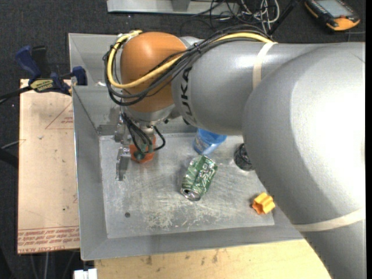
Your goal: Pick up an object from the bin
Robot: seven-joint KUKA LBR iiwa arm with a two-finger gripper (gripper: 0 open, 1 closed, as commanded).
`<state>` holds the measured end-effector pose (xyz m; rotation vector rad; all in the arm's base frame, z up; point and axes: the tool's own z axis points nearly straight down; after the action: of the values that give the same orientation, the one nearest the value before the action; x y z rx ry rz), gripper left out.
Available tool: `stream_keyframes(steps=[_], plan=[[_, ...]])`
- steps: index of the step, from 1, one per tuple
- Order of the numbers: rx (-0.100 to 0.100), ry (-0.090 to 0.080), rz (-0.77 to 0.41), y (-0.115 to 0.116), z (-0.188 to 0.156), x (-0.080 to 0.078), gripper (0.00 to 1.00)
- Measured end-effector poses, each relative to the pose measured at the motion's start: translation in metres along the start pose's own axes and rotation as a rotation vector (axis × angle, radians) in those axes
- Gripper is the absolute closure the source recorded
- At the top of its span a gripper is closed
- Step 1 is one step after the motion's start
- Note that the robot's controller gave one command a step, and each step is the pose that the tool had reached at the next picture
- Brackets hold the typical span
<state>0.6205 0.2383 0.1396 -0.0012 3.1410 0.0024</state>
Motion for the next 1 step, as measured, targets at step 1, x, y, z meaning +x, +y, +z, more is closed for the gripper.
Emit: stream_keyframes(steps=[1], plan=[[-0.002,-0.010,-0.119,0.0042,0.0205,-0.0126,0.00]])
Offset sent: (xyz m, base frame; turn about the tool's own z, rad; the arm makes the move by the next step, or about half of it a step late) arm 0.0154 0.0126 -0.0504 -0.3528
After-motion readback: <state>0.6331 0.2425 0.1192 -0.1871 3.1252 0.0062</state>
